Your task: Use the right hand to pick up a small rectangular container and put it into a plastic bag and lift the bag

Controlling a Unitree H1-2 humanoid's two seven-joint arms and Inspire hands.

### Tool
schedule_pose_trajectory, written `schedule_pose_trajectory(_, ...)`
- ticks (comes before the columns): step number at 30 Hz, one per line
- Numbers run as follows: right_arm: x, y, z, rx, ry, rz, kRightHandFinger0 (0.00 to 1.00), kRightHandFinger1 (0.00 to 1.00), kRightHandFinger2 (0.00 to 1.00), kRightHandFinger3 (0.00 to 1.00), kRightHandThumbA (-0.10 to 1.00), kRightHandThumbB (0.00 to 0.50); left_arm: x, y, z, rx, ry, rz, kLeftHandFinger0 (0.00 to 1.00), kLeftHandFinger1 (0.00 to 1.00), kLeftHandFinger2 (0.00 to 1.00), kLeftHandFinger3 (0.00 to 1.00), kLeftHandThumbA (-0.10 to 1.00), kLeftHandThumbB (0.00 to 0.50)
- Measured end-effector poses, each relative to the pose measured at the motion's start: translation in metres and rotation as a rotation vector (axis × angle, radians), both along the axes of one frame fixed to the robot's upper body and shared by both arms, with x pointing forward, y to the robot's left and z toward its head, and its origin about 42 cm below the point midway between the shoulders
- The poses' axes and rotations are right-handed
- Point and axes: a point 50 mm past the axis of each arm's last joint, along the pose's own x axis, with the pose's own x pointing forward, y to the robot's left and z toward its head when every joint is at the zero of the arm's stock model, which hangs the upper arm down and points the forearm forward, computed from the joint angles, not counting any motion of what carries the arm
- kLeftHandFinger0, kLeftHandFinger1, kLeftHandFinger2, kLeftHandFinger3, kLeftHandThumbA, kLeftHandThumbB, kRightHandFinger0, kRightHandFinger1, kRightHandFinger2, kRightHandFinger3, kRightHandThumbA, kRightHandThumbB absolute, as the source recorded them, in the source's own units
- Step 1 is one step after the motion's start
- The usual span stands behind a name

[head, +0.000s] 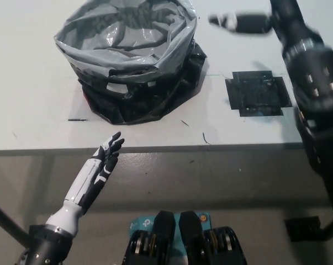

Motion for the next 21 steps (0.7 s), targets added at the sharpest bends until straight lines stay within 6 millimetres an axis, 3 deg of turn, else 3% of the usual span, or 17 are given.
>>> schedule_pose_trajectory(3, -0.017, -0.015, -0.021, 0.025, 0.013, -0.007, 1.0, 1.0, 1.0, 1.0, 1.0, 0.337, 0.002, 0.0, 0.002, 0.0, -0.006, -0.001, 1.0, 1.0, 1.0, 1.0, 0.94, 0.242)
schedule_pose_trajectory(10, -0.086, -0.041, -0.084, 0.08, 0.02, 0.004, 1.0, 1.0, 1.0, 1.0, 1.0, 0.312, 0.01, 0.0, 0.005, -0.002, -0.01, 0.003, 1.0, 1.0, 1.0, 1.0, 0.96, 0.212)
schedule_pose_trajectory(11, -0.091, -0.042, -0.089, 0.083, 0.023, 0.005, 1.0, 1.0, 1.0, 1.0, 1.0, 0.249, 0.011, 0.0, 0.006, -0.002, -0.01, 0.003, 1.0, 1.0, 1.0, 1.0, 0.95, 0.215)
schedule_pose_trajectory(13, -0.105, -0.045, -0.107, 0.092, 0.04, 0.004, 1.0, 1.0, 1.0, 1.0, 1.0, 0.246, 0.012, 0.001, 0.005, -0.002, -0.009, 0.004, 1.0, 1.0, 1.0, 1.0, 0.95, 0.216)
schedule_pose_trajectory(14, -0.11, -0.045, -0.114, 0.096, 0.049, 0.002, 1.0, 1.0, 1.0, 1.0, 1.0, 0.225, 0.012, 0.001, 0.005, -0.003, -0.007, 0.004, 1.0, 1.0, 1.0, 1.0, 0.94, 0.215)
schedule_pose_trajectory(15, -0.115, -0.046, -0.121, 0.102, 0.055, 0.002, 1.0, 1.0, 1.0, 1.0, 1.0, 0.244, 0.012, 0.001, 0.004, -0.003, -0.005, 0.005, 1.0, 1.0, 1.0, 1.0, 0.92, 0.211)
schedule_pose_trajectory(17, -0.121, -0.046, -0.132, 0.11, 0.067, 0.001, 1.0, 1.0, 1.0, 1.0, 1.0, 0.226, 0.012, 0.001, 0.004, -0.004, -0.003, 0.005, 1.0, 1.0, 1.0, 1.0, 0.92, 0.22)
schedule_pose_trajectory(18, -0.125, -0.046, -0.141, 0.116, 0.08, -0.003, 1.0, 1.0, 1.0, 1.0, 1.0, 0.247, 0.011, 0.001, 0.003, -0.005, 0.0, 0.006, 1.0, 1.0, 1.0, 1.0, 0.92, 0.22)
schedule_pose_trajectory(21, -0.13, -0.049, -0.16, 0.116, 0.112, -0.017, 1.0, 1.0, 1.0, 1.0, 0.9, 0.234, 0.008, 0.002, -0.001, -0.007, 0.011, 0.009, 1.0, 1.0, 1.0, 1.0, 0.9, 0.227)
